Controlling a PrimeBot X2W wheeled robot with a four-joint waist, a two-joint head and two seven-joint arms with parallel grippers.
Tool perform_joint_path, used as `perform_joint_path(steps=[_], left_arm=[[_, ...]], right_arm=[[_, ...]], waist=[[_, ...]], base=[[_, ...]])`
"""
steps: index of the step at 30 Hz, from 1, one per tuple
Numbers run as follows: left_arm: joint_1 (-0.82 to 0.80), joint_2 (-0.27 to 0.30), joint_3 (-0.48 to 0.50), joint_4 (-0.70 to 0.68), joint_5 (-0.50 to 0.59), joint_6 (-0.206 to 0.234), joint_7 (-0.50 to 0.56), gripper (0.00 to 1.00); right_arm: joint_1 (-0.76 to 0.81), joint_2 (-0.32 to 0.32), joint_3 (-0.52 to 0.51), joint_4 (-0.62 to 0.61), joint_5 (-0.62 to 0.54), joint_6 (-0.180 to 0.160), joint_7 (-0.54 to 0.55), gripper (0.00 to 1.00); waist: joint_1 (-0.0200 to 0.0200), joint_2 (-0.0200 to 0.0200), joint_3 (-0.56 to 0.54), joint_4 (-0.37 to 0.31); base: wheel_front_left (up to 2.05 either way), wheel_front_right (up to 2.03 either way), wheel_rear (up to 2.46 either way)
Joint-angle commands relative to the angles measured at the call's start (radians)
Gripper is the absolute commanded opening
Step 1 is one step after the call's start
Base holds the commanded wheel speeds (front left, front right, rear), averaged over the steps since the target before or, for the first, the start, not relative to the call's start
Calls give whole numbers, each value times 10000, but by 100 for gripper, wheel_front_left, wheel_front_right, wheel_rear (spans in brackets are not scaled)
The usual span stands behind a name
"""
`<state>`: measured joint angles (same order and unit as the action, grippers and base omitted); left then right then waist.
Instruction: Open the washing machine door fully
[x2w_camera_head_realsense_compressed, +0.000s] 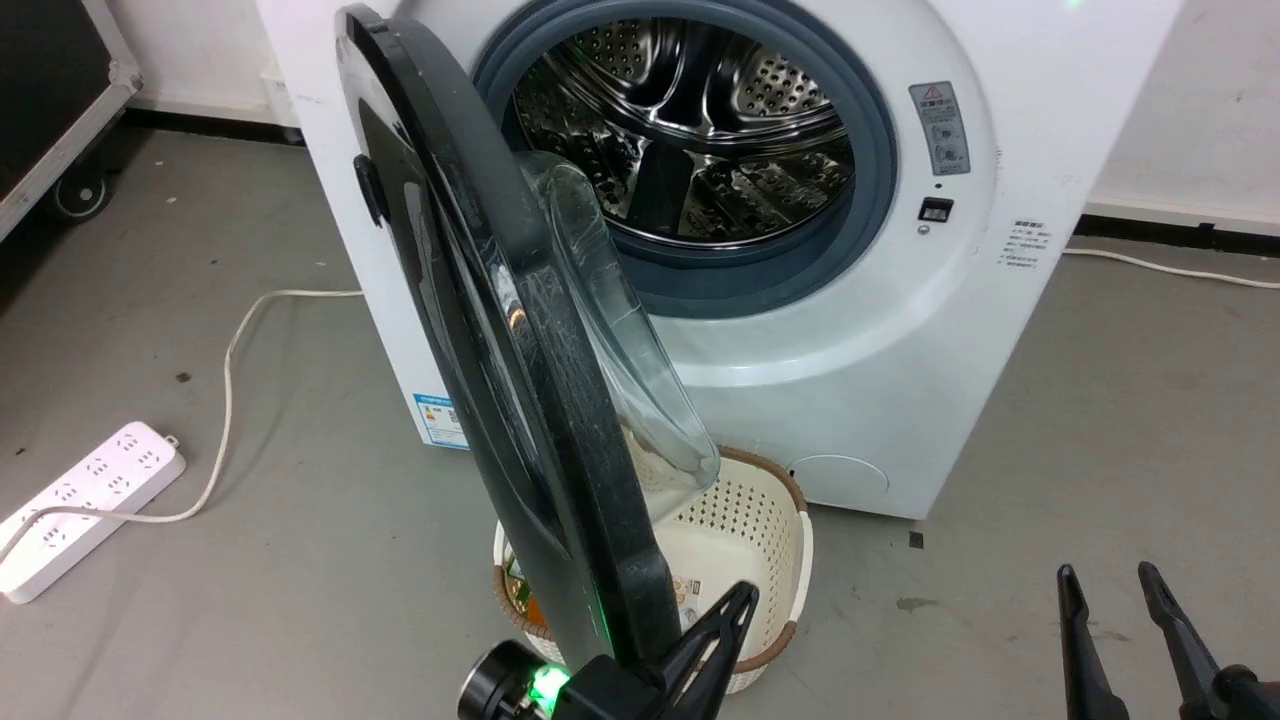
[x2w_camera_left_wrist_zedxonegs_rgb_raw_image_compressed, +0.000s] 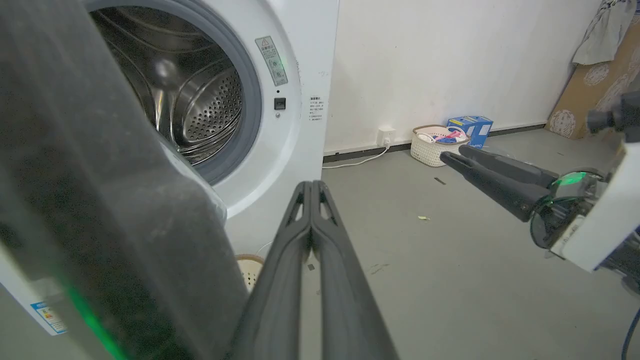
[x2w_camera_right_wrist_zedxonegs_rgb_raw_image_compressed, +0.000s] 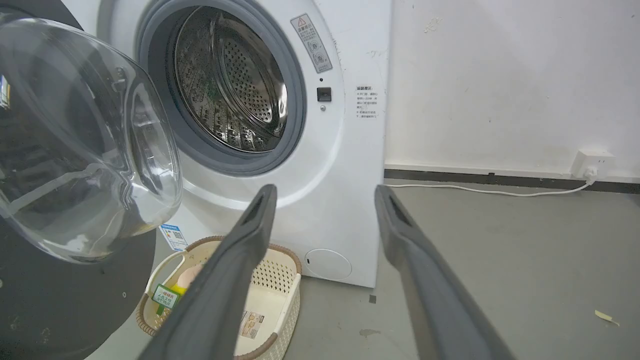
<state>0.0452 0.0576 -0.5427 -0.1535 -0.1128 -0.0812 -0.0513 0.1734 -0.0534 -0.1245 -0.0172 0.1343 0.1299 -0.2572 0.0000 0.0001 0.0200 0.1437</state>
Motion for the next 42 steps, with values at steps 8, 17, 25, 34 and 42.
perform_joint_path(steps=[8, 17, 25, 34, 42], left_arm=[[9, -23, 79, 709, -172, 419, -71, 0], [244, 150, 127, 896, -272, 546, -105, 0], [495, 286, 95, 732, -356, 635, -86, 0], [663, 459, 844, 339, -507, 1269, -388, 0], [591, 615, 2017, 203, -852, 1962, -765, 0]], right_arm=[[-108, 31, 2, 66, 97, 8, -45, 100], [76, 31, 83, 112, 199, 8, -45, 100], [227, 32, 140, 187, 289, 8, -45, 100], [-244, 32, 696, 415, -36, 8, -45, 100], [-733, -295, 1084, 713, -108, 8, -45, 100]], waist=[[0, -1, 30, 354], [0, -1, -227, 1463], [0, -1, -465, 3034], [0, -1, -90, 3758], [0, -1, 457, 3890]], base=[[0, 0, 0], [0, 0, 0], [0, 0, 0], [0, 0, 0], [0, 0, 0]])
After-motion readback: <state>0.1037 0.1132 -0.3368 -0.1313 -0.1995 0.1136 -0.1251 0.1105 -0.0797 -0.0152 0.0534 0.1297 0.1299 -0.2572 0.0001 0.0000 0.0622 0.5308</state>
